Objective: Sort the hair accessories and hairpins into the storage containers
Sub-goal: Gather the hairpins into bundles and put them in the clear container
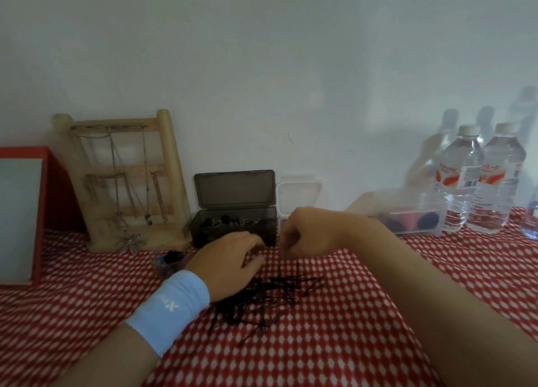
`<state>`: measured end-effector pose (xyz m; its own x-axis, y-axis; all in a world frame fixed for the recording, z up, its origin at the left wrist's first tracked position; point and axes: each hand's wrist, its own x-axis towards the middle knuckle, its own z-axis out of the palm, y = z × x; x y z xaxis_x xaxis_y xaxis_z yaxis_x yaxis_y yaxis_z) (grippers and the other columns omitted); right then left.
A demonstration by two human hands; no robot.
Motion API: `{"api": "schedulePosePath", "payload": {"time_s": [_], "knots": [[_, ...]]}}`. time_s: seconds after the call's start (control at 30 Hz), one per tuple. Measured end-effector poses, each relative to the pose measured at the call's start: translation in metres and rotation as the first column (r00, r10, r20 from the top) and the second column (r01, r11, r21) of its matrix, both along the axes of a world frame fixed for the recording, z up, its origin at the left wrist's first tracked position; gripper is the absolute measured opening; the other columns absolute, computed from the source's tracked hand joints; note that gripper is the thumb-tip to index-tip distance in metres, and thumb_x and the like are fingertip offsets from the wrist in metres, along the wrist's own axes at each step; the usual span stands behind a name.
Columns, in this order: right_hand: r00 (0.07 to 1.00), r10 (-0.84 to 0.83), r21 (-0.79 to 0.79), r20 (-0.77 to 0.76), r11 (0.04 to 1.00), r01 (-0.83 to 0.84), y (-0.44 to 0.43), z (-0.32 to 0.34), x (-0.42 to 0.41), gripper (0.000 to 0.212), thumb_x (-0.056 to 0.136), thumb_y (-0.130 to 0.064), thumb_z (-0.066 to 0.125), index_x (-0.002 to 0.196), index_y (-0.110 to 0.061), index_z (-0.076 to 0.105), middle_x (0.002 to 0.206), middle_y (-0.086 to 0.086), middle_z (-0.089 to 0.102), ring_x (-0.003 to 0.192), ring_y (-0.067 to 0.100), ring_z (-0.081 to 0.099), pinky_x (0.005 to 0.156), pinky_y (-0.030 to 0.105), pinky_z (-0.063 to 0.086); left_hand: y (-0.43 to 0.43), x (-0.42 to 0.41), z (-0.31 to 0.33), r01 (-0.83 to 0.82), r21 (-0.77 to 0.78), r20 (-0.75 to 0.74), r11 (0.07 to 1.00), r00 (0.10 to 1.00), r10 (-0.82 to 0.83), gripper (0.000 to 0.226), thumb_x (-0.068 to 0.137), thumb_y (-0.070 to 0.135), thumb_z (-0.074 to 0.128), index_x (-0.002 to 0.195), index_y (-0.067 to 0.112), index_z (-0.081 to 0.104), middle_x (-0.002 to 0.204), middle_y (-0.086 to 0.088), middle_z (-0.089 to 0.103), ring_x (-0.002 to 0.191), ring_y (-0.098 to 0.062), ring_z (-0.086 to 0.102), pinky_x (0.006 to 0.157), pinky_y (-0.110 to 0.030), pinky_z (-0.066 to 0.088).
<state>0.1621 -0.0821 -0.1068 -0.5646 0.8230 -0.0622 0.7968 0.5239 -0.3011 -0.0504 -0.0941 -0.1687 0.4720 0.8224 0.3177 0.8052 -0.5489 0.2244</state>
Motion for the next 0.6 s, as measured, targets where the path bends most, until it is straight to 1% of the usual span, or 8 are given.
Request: {"api": "schedulePosePath", "payload": {"time_s": [0.07,0.13,0.23,0.33,0.43,0.5,0.53,0.6], "knots": [[0.988,0.003,-0.066,0.153,0.998,0.007,-0.01,-0.003,-0.007,0.035,0.085,-0.019,0.067,0.115,-0.035,0.069,0.101,-0.023,0.064,0.093,0.0,0.061,0.077,0.013,0.043,-0.006,-0.009,-0.012,-0.064,-0.087,-0.068,0.994,0.996,0.058,0.05,0.093,0.06,0.042,0.135,0.033,0.048,0.13,0.015,0.048,0.121,-0.006,0.045,0.103,-0.027,0.039],[0.964,-0.015,-0.107,0.267,0.993,0.045,-0.017,-0.008,-0.011,0.055,0.082,-0.013,0.067,0.131,-0.035,0.058,0.124,-0.01,0.061,0.113,0.013,0.058,0.093,0.027,0.048,-0.008,-0.013,-0.02,-0.108,-0.183,-0.093,0.977,0.991,0.092,0.067,0.091,0.069,0.037,0.145,0.03,0.038,0.144,0.01,0.04,0.131,-0.011,0.036,0.111,-0.031,0.032],[0.94,-0.079,-0.082,0.331,0.99,0.112,-0.029,-0.016,-0.014,0.063,0.085,-0.019,0.069,0.142,-0.036,0.046,0.142,-0.005,0.052,0.129,0.021,0.05,0.109,0.042,0.04,-0.013,-0.013,-0.02,-0.072,-0.212,-0.078,0.975,0.995,0.057,0.062,0.093,0.065,0.039,0.143,0.029,0.045,0.145,0.007,0.043,0.131,-0.012,0.039,0.112,-0.031,0.03],[0.92,-0.19,-0.02,0.342,0.978,0.209,-0.044,-0.024,-0.012,0.057,0.09,-0.021,0.065,0.142,-0.034,0.045,0.144,-0.002,0.05,0.133,0.026,0.048,0.11,0.044,0.036,-0.019,-0.013,-0.014,0.055,-0.22,0.017,0.974,0.998,-0.053,0.055,0.088,0.064,0.048,0.136,0.036,0.051,0.138,0.011,0.052,0.125,-0.009,0.047,0.11,-0.034,0.037],[0.9,-0.278,0.06,0.336,0.96,0.274,-0.043,-0.03,-0.016,0.041,0.09,-0.028,0.066,0.13,-0.031,0.058,0.135,-0.001,0.058,0.125,0.025,0.055,0.106,0.039,0.042,-0.024,-0.016,-0.01,0.048,-0.319,-0.088,0.947,0.993,-0.08,0.086,0.078,0.074,0.056,0.149,0.033,0.033,0.15,0.011,0.035,0.138,-0.012,0.031,0.116,-0.035,0.027],[0.888,-0.299,0.052,0.35,0.952,0.301,-0.039,-0.028,-0.026,0.036,0.091,-0.029,0.066,0.127,-0.026,0.062,0.132,0.001,0.061,0.119,0.025,0.058,0.105,0.037,0.044,-0.026,-0.018,-0.009,0.027,-0.336,-0.189,0.942,0.977,-0.095,0.107,0.066,0.082,0.06,0.153,0.032,0.022,0.155,0.01,0.025,0.141,-0.014,0.025,0.118,-0.038,0.025],[0.89,-0.304,0.037,0.339,0.95,0.31,-0.038,-0.028,-0.031,0.036,0.092,-0.028,0.066,0.127,-0.024,0.064,0.132,0.002,0.062,0.118,0.025,0.059,0.106,0.038,0.044,-0.025,-0.018,-0.009,0.047,-0.323,-0.189,0.945,0.975,-0.113,0.107,0.065,0.08,0.063,0.152,0.033,0.023,0.153,0.01,0.028,0.139,-0.014,0.028,0.116,-0.038,0.028],[0.928,-0.275,0.029,0.253,0.96,0.277,-0.041,-0.027,-0.039,0.034,0.09,-0.026,0.067,0.124,-0.025,0.068,0.126,0.001,0.066,0.11,0.021,0.062,0.101,0.034,0.049,-0.025,-0.019,-0.009,0.144,-0.328,-0.046,0.934,0.985,-0.168,0.083,0.071,0.064,0.07,0.143,0.036,0.04,0.142,0.012,0.046,0.129,-0.011,0.044,0.111,-0.036,0.038]]}}
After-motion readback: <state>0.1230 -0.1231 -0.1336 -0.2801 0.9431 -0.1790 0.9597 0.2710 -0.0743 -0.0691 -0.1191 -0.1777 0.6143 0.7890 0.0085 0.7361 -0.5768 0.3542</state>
